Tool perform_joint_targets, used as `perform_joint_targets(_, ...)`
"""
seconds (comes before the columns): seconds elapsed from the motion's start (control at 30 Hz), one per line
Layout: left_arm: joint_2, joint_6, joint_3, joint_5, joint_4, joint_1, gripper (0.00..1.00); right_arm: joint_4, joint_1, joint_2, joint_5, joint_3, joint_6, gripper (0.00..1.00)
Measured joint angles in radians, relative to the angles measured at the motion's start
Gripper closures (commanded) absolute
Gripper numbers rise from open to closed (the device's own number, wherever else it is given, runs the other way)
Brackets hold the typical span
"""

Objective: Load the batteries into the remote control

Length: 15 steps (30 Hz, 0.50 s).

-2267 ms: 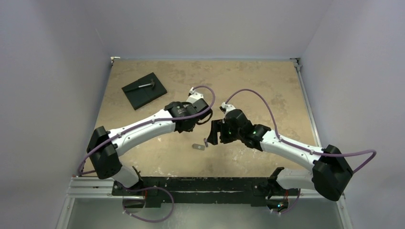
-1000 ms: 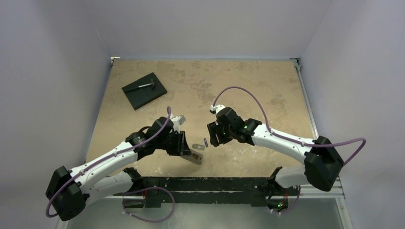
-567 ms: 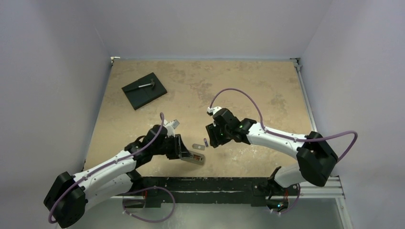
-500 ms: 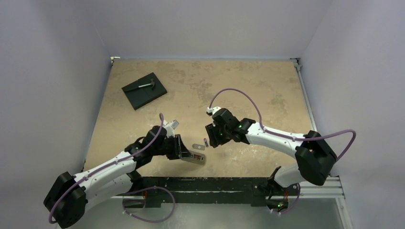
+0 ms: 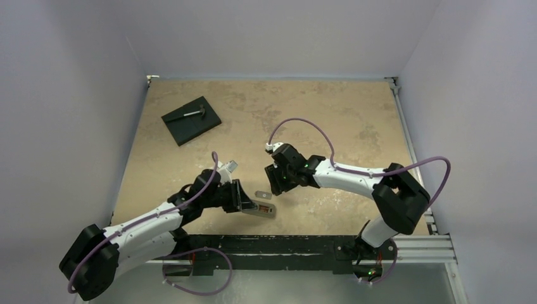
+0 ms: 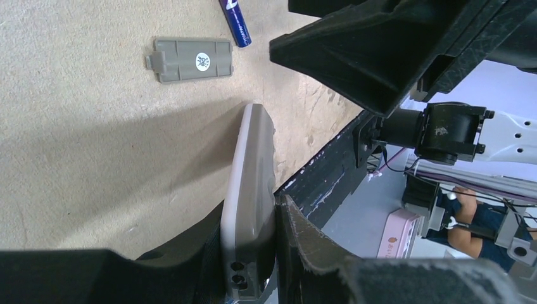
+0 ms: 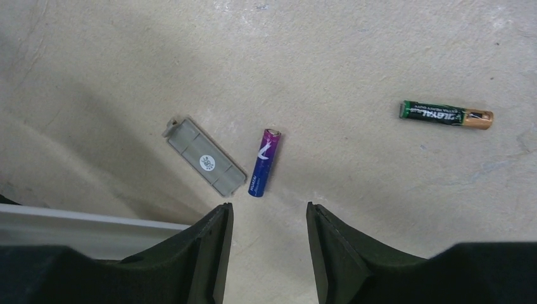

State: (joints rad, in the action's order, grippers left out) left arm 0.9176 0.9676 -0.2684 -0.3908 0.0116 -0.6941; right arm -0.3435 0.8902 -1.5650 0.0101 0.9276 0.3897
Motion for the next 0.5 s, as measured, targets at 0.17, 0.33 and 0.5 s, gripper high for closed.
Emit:
perform_joint_targets(0.17, 0.027, -0.017, -0.001, 0.002, 0.005, 0.000, 0.67, 0.010, 0.013, -0.048, 0.002, 0.026, 0.014, 0.46)
perform_joint_targets(0.33, 0.092, -0.028, -0.001, 0.009, -0.005, 0.001, 0.62, 0.018, 0.020, -0.092, 0.017, 0.053, 0.026, 0.47)
perform_joint_targets(0.5, 0.128, -0.029, -0.001, 0.009, 0.003, 0.001, 0.59, 0.019, 0.020, -0.119, 0.037, 0.071, 0.038, 0.47)
